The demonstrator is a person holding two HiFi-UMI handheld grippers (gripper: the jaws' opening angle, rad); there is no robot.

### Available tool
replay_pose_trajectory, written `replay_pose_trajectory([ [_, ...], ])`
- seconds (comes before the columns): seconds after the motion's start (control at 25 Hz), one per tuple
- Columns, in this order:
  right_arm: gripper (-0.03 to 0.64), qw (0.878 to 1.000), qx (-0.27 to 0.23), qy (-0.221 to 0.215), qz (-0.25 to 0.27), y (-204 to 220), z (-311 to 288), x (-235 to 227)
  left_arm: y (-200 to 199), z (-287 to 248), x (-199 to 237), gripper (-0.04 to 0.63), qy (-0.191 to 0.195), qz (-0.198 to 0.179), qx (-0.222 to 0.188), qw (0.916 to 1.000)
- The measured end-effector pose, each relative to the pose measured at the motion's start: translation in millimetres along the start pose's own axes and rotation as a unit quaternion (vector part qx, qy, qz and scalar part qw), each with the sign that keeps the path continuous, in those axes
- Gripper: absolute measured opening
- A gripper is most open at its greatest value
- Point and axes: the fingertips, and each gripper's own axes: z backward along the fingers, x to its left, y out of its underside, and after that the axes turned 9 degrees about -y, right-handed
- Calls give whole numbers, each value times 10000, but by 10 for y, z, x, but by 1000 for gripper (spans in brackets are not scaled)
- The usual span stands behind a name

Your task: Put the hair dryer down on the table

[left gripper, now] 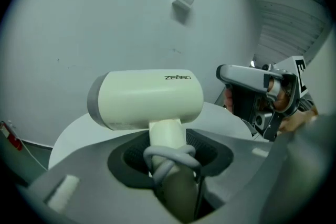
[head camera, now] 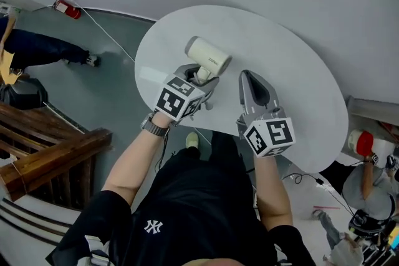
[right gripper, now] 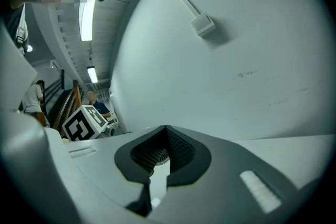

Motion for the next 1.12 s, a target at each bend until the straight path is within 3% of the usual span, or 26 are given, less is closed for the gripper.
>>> replay_pose_trajectory([
  [0.28,21,9988,256,-49,-421,218,-279,-589,147,-793,238,193,-5,-493,893,9948],
  [0.56,21,9964,414,-43,-744,398,-430,-986,347,-1442,341,193,60,-1072,1615,9810],
  [1.12,21,9927,675,65,-1002,682,-601,-1439,419,-2152,399,193,223,-1730,2109,9618],
])
